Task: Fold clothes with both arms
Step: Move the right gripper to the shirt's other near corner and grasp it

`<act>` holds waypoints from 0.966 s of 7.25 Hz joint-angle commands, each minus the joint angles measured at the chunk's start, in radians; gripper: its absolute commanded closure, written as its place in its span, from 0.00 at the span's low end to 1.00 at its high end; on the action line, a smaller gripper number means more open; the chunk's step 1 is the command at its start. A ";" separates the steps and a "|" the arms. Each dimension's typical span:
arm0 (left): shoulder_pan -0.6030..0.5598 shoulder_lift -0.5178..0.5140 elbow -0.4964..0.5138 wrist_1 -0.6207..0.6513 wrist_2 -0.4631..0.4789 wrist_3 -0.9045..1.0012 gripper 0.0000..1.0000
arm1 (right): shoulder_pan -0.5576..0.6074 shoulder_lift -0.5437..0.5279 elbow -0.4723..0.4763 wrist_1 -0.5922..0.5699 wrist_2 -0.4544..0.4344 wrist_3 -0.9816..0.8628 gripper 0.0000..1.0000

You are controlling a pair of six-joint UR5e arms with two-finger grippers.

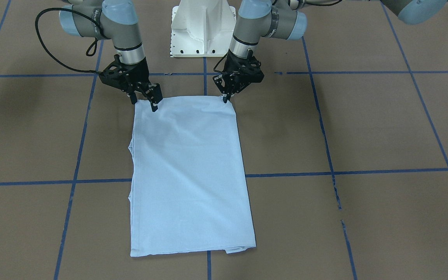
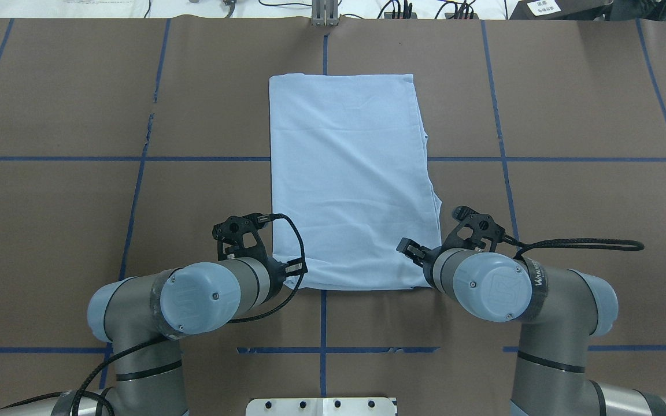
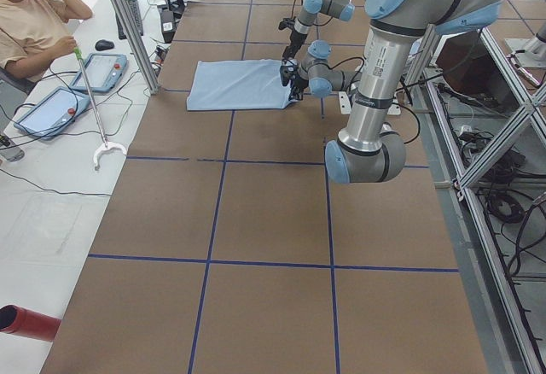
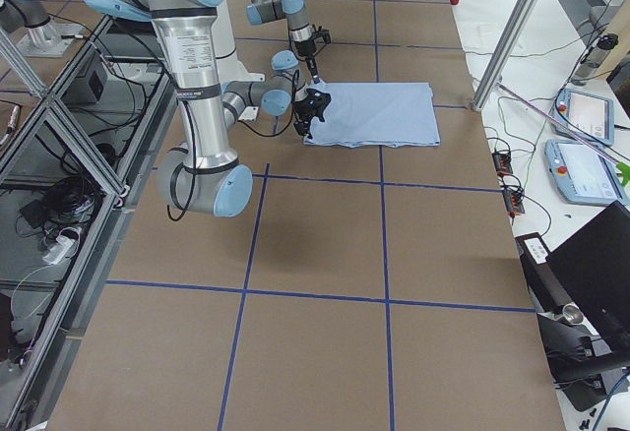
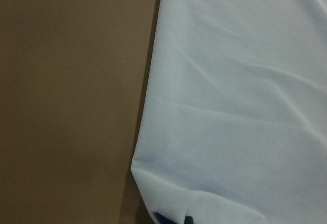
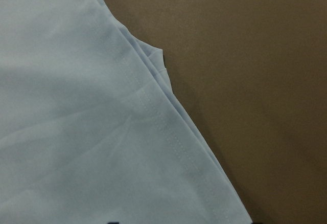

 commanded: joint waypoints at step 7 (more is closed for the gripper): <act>0.002 0.004 -0.014 0.000 0.001 0.000 1.00 | -0.013 0.066 -0.080 -0.042 -0.006 0.096 0.72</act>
